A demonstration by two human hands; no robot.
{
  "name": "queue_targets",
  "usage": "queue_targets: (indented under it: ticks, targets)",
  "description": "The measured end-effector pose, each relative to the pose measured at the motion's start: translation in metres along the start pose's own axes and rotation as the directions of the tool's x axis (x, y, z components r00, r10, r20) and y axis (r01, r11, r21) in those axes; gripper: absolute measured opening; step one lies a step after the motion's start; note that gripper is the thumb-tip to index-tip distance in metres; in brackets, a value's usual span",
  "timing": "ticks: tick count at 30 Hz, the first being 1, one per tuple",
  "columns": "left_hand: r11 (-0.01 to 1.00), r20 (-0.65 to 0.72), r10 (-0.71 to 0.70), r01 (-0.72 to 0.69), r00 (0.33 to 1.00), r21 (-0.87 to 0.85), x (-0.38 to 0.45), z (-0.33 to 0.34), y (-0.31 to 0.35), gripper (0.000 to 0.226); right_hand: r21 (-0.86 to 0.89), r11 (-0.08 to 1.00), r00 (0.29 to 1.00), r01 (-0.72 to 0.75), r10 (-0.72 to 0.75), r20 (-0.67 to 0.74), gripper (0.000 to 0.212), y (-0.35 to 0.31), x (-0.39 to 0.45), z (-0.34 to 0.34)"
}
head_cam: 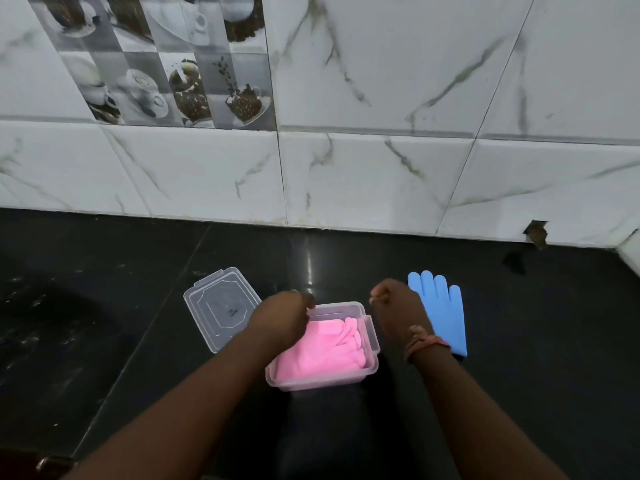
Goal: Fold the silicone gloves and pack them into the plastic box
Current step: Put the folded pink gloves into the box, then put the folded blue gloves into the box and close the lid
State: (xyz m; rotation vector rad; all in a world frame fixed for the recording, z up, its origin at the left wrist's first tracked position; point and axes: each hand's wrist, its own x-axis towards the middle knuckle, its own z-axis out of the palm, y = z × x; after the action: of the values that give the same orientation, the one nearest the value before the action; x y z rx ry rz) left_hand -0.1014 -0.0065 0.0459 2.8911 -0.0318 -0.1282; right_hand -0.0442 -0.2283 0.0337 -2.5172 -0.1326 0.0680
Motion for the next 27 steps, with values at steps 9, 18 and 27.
queue_targets:
  ticks: [9,18,27]
  targets:
    - [0.897,-0.24,-0.442,0.417,0.864,-0.148,-0.001,0.027,0.013,0.021,0.035,0.744,0.734,-0.667,0.664,-0.141,0.081,0.096,0.003,-0.015]
    - [0.922,-0.279,-0.387,0.368,0.879,-0.118,0.02,0.039,0.03,0.024,0.441,0.528,0.643,-0.726,0.749,0.161,0.077,0.127,0.034,-0.022]
    - [0.75,-0.19,-0.341,0.144,0.921,-0.646,0.055,0.022,0.02,0.013,0.608,0.775,0.925,-0.172,0.339,-0.171,0.021,0.061,0.025,-0.024]
